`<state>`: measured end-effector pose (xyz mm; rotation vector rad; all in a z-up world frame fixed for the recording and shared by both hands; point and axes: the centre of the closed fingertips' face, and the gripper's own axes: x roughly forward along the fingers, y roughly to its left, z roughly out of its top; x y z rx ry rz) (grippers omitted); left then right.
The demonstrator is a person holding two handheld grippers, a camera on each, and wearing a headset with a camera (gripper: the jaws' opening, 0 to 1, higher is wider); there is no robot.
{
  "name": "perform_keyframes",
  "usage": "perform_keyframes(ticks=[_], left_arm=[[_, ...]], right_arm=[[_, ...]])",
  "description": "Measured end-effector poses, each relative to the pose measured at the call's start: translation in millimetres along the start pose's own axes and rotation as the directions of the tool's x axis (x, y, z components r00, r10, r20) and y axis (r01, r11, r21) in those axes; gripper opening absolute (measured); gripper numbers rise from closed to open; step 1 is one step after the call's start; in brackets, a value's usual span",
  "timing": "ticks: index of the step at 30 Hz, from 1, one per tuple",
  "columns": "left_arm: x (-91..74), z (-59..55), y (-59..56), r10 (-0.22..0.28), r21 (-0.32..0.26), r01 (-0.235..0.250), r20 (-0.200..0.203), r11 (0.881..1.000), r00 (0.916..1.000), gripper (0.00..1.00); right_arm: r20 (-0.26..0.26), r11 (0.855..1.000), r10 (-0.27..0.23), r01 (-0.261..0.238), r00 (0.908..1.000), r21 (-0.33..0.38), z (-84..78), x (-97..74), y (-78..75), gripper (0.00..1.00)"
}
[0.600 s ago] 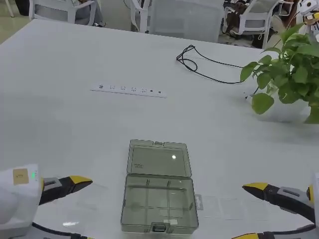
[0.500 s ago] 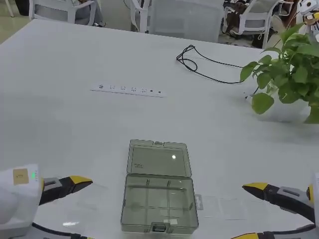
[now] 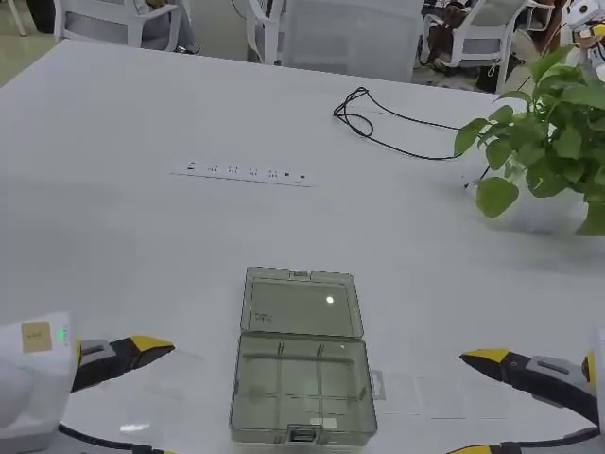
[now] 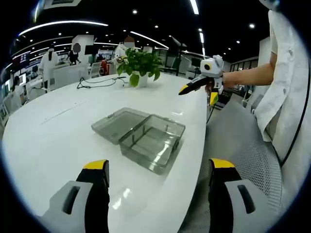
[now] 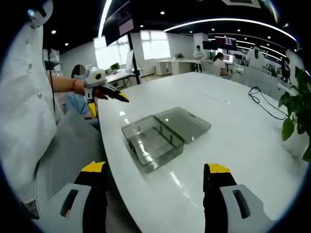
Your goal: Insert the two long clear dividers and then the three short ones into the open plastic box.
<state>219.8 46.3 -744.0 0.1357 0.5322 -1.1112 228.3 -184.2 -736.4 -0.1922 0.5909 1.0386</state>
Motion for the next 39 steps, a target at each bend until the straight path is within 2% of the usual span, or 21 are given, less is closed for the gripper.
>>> perform_keyframes(ticks=[5,12,15,18,23,25,28,30,32,33,34,35,36,37,38,39], left_arm=[[-3.2,1.0,3.8,0.009,-0.004,-0.009,0.002,1.0,1.0,0.85],[-10.6,0.3,14.9,0.04,-0.022,-0.04,0.001,0.999,0.9992,0.84],[-15.4,-2.9,22.2,0.063,-0.04,-0.064,-0.012,0.997,0.9979,0.84],[-20.0,-2.9,28.4,0.082,-0.044,-0.082,-0.004,0.996,0.9966,0.83],[-28.4,-11.9,44.4,0.137,-0.082,-0.14,-0.038,0.987,0.9899,0.8],[-34.6,-17.7,55.5,0.179,-0.115,-0.185,-0.061,0.976,0.9819,0.77],[-39.6,-21.9,63.8,0.202,-0.138,-0.21,-0.072,0.968,0.9767,0.75],[-45.5,-32.3,72.4,0.235,-0.181,-0.254,-0.121,0.95,0.9644,0.72],[-48.9,-34.6,79.9,0.256,-0.182,-0.275,-0.12,0.944,0.9592,0.68],[-52.0,-39.4,83.9,0.271,-0.194,-0.296,-0.144,0.935,0.9516,0.66],[-53.2,-41.5,86.0,0.277,-0.2,-0.304,-0.154,0.931,0.9486,0.66],[-55.8,-48.0,89.9,0.292,-0.212,-0.328,-0.186,0.921,0.9384,0.65],[-57.2,-51.9,92.7,0.301,-0.21,-0.342,-0.204,0.916,0.9314,0.64],[-57.0,-53.5,94.7,0.303,-0.207,-0.344,-0.204,0.916,0.9308,0.63],[-58.0,-55.9,96.8,0.31,-0.213,-0.354,-0.214,0.911,0.9264,0.62],[-60.6,-61.1,98.1,0.319,-0.227,-0.374,-0.243,0.899,0.9159,0.61]], right_arm=[[0.003,1.0,-0.001,0.001,1.0,0.0,0.6,-0.1,-0.3,0.82],[0.005,1.0,-0.001,0.001,1.0,0.002,1.4,-0.3,-0.1,0.81],[0.005,1.0,-0.001,0.001,1.0,0.003,1.3,-0.2,0.1,0.81],[0.007,1.0,-0.001,0.001,1.0,0.004,1.7,0.0,-0.2,0.81],[0.011,1.0,-0.003,0.003,0.9999,0.005,2.6,0.1,-1.1,0.81],[0.01,1.0,-0.003,0.003,0.9999,0.006,2.4,0.4,-1.1,0.81],[0.011,1.0,-0.002,0.002,0.9999,0.008,2.2,0.7,-0.7,0.81],[0.011,1.0,-0.002,0.002,0.9999,0.009,2.0,0.9,-0.6,0.81],[0.012,1.0,-0.003,0.003,0.9999,0.011,1.7,1.0,-0.9,0.81],[0.012,1.0,-0.003,0.003,0.9999,0.013,1.5,1.0,-1.0,0.81],[0.011,1.0,-0.003,0.003,0.9999,0.012,1.3,1.0,-1.2,0.81],[0.012,1.0,-0.003,0.003,0.9999,0.012,1.3,1.0,-1.4,0.81],[0.013,1.0,-0.003,0.003,0.9999,0.014,1.4,1.0,-1.3,0.81],[0.012,1.0,-0.003,0.003,0.9999,0.016,1.1,1.0,-1.4,0.81],[0.012,1.0,-0.004,0.004,0.9999,0.015,1.0,1.1,-1.5,0.81],[0.012,1.0,-0.004,0.003,0.9999,0.016,1.0,1.2,-1.5,0.81]])
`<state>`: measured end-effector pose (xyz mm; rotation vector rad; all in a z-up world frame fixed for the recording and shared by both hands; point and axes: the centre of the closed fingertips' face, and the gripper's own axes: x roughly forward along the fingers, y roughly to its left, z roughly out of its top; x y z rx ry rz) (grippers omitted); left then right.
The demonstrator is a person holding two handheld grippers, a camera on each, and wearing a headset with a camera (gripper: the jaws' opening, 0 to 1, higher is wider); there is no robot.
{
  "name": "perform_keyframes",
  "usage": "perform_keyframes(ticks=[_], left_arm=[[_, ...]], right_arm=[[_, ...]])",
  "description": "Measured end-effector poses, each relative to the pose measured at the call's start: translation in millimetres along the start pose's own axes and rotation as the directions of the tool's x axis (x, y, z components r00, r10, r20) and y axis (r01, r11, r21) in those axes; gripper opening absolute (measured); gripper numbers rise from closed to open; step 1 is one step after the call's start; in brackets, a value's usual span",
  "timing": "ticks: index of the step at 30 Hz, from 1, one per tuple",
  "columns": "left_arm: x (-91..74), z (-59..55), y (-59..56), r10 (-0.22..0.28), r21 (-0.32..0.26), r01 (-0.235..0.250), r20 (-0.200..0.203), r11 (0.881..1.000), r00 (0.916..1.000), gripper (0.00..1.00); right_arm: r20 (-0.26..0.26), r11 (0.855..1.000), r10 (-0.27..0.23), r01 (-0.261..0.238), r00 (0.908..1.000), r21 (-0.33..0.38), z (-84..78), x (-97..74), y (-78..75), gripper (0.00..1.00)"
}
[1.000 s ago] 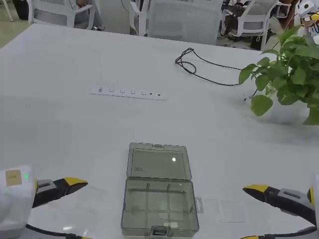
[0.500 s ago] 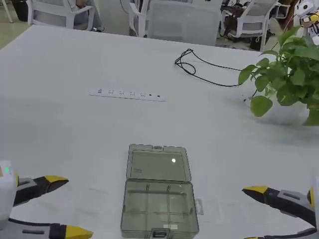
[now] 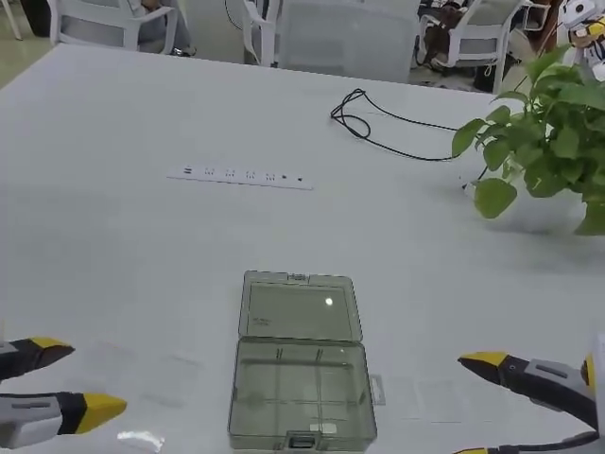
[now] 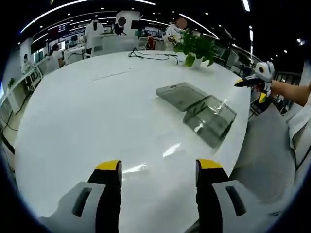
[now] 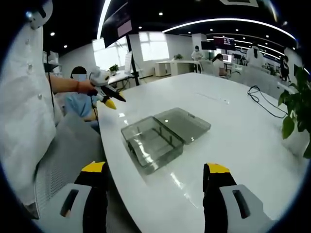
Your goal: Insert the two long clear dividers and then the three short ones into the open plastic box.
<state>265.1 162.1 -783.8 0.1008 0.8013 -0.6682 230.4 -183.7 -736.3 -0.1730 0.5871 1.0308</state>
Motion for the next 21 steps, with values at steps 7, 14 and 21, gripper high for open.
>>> perform_keyframes(ticks=[7,14,21], left_arm=[[5.4,-17.8,12.7,0.052,-0.038,-0.056,-0.08,0.998,0.9954,0.56],[11.5,-31.6,22.2,0.088,-0.071,-0.099,-0.143,0.993,0.9858,0.5],[17.4,-44.1,27.8,0.125,-0.053,-0.139,-0.211,0.989,0.9695,0.44]], right_arm=[[0.0,1.0,0.001,-0.001,1.0,0.007,-0.9,0.8,0.5,0.81],[0.001,1.0,0.001,-0.001,1.0,0.013,-2.5,2.1,-0.1,0.81],[0.001,1.0,0.003,-0.003,1.0,0.019,-2.7,3.9,1.3,0.81]])
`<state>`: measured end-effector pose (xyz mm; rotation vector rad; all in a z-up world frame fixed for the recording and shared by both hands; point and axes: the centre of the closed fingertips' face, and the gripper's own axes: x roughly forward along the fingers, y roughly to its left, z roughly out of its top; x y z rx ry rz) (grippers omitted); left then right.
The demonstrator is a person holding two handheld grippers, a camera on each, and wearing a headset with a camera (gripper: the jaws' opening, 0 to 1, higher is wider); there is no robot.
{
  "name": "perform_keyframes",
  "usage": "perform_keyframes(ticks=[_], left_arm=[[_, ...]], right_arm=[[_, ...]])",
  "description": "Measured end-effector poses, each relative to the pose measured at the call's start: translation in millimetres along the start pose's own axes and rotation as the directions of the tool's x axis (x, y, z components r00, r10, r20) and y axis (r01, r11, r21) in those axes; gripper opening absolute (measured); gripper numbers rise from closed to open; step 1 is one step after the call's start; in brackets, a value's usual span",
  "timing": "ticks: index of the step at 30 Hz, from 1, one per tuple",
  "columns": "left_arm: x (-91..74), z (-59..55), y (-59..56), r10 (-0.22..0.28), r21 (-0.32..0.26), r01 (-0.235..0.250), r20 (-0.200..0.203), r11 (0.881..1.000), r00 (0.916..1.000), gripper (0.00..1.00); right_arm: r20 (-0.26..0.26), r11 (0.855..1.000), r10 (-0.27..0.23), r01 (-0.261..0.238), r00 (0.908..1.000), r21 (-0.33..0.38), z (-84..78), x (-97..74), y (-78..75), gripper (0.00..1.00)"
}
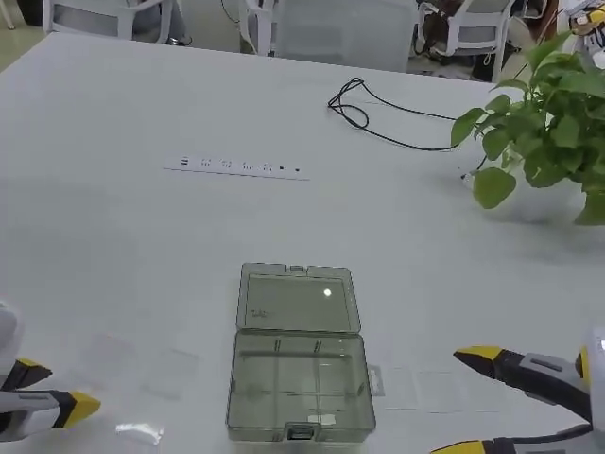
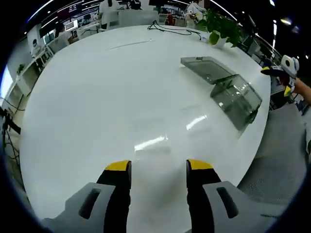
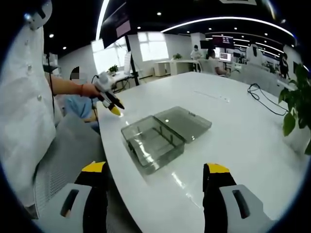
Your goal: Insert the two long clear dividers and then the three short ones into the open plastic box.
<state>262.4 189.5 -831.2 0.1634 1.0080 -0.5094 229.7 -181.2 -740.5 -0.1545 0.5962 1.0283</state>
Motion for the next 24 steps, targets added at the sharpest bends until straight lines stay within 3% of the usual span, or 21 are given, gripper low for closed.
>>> perform_keyframes(ticks=[7,12,18,19,24], left_arm=[[5.9,-8.1,3.1,0.036,0.003,-0.036,-0.061,0.999,0.9975,0.4],[6.4,-7.4,2.4,0.046,0.002,-0.046,-0.066,0.999,0.9967,0.4],[7.6,-8.5,4.5,0.091,0.062,-0.085,-0.102,0.994,0.9906,0.36],[7.7,-9.1,5.2,0.094,0.037,-0.09,-0.112,0.995,0.9892,0.36],[6.4,-10.4,7.0,0.105,0.021,-0.103,-0.133,0.994,0.9856,0.35]], right_arm=[[0.003,1.0,-0.003,0.003,1.0,0.005,-0.9,-0.2,-0.3,0.81],[0.007,1.0,-0.007,0.007,0.9999,0.01,-1.5,-1.0,-1.1,0.81],[0.011,1.0,-0.005,0.005,0.9999,0.009,-1.7,-0.2,-0.6,0.8],[0.01,1.0,-0.004,0.004,0.9999,0.01,-1.9,0.1,-0.6,0.8],[0.014,1.0,-0.005,0.005,0.9999,0.009,-1.5,0.0,-0.8,0.8]])
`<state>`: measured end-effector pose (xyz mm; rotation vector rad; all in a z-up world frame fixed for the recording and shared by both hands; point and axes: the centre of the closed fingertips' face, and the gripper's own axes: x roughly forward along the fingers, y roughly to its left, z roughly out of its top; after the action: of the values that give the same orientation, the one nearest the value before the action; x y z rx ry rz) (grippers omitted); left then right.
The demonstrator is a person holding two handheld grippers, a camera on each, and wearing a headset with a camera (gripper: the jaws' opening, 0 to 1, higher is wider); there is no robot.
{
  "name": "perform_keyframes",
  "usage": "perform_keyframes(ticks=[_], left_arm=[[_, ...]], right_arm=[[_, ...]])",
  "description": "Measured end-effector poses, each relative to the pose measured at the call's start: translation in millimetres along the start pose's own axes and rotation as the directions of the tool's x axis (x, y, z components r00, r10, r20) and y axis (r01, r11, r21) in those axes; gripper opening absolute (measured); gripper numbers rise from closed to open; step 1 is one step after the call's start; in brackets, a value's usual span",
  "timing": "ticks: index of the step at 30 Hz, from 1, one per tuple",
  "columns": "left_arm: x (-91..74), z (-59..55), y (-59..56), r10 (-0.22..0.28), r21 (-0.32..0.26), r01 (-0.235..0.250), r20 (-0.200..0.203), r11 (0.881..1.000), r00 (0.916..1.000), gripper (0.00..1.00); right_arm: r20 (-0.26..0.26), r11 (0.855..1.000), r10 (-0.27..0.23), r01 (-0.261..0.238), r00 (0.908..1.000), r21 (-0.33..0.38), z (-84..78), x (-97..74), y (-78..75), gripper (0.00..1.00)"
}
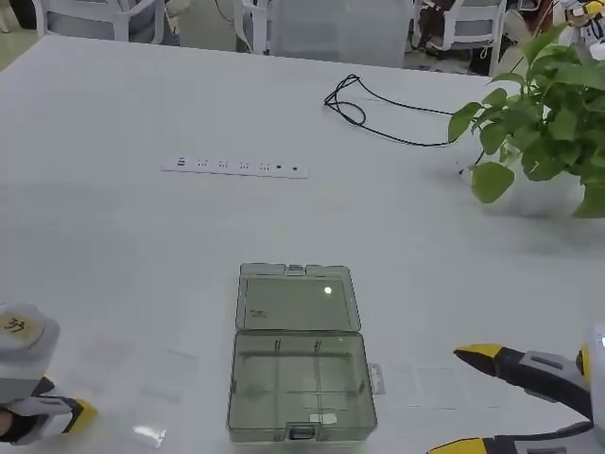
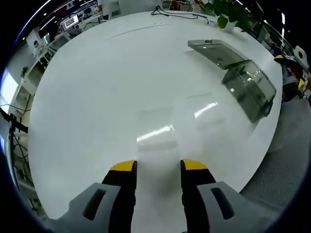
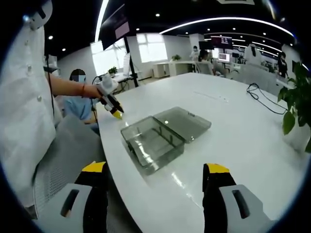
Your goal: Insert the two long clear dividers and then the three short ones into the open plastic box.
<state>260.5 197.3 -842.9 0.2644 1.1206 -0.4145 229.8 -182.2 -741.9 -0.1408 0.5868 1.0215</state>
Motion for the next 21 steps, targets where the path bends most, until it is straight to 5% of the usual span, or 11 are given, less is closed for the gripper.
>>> perform_keyframes(ticks=[21], left_arm=[[1.2,-3.3,2.2,-0.013,0.017,0.014,-0.09,1.0,0.9959,0.32]], right_arm=[[-0.007,1.0,-0.002,0.002,1.0,-0.007,-0.4,-2.1,-3.1,0.8]])
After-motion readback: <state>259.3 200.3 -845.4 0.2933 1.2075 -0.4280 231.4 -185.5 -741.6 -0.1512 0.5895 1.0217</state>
